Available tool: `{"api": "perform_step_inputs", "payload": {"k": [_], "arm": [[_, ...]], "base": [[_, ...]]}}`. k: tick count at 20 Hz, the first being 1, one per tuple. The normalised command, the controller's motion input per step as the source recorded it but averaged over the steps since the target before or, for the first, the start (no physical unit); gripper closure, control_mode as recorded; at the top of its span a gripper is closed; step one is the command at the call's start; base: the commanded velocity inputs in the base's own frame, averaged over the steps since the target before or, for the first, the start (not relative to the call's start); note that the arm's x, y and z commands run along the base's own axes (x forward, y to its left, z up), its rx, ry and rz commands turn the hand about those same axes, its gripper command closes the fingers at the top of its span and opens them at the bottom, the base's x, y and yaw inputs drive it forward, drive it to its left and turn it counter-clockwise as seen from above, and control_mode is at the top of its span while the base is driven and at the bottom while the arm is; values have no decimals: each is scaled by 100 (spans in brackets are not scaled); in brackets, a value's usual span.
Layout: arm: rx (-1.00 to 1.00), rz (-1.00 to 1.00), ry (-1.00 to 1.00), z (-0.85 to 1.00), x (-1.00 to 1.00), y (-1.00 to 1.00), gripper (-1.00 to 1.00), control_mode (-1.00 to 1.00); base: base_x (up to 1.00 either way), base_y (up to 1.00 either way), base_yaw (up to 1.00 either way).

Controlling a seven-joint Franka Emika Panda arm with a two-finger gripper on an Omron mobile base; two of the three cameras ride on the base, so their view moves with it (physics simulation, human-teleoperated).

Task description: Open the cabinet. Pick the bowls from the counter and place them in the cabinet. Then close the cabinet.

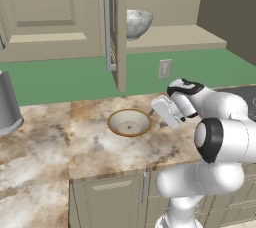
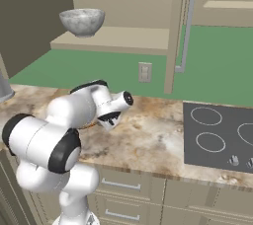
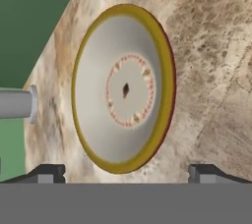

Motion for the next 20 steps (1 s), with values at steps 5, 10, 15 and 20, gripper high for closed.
{"api": "perform_step_inputs", "payload": {"k": [5, 10, 15, 20], "arm": [[0, 2, 0, -19, 26, 0, -100, -100], [0, 2, 0, -27, 21, 0, -100, -100], [0, 2, 0, -28, 19, 0, -100, -100], [0, 2, 0, -29, 23, 0, -100, -100]], "base": [[0, 0, 0], [0, 0, 0], [0, 0, 0], [0, 0, 0]]}}
